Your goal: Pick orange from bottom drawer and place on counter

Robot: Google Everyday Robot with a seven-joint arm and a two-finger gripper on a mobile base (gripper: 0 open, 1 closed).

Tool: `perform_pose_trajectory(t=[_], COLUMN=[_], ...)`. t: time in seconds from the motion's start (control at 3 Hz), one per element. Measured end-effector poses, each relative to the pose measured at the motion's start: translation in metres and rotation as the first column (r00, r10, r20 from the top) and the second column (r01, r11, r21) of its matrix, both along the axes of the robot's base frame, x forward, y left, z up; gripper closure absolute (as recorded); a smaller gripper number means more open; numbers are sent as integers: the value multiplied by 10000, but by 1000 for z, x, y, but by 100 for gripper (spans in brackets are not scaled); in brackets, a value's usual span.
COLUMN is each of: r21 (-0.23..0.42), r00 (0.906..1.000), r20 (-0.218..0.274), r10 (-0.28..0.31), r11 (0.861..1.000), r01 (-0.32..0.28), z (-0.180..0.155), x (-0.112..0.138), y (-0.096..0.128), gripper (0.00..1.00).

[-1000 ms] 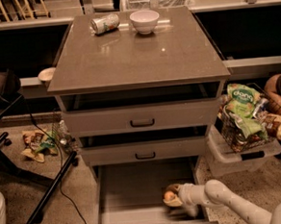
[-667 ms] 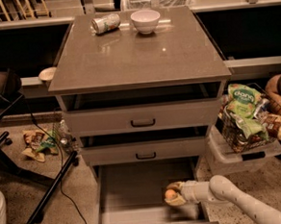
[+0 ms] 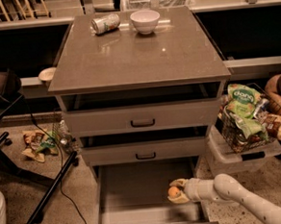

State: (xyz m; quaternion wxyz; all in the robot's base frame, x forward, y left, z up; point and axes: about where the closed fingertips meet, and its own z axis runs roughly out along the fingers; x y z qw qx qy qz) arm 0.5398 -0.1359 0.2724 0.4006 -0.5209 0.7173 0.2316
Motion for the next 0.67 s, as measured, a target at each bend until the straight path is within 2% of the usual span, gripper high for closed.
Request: perform_pose_trajectory(t=[0.33,0.67], r21=[-603,-1141], r00=[9934,9760], r20=[1147,2131], r10=[103,456], r11=[9982,9932], r01=[-34,-215], z=[68,142], x=[-5,-13], y=[-17,-29], gripper=[100,100])
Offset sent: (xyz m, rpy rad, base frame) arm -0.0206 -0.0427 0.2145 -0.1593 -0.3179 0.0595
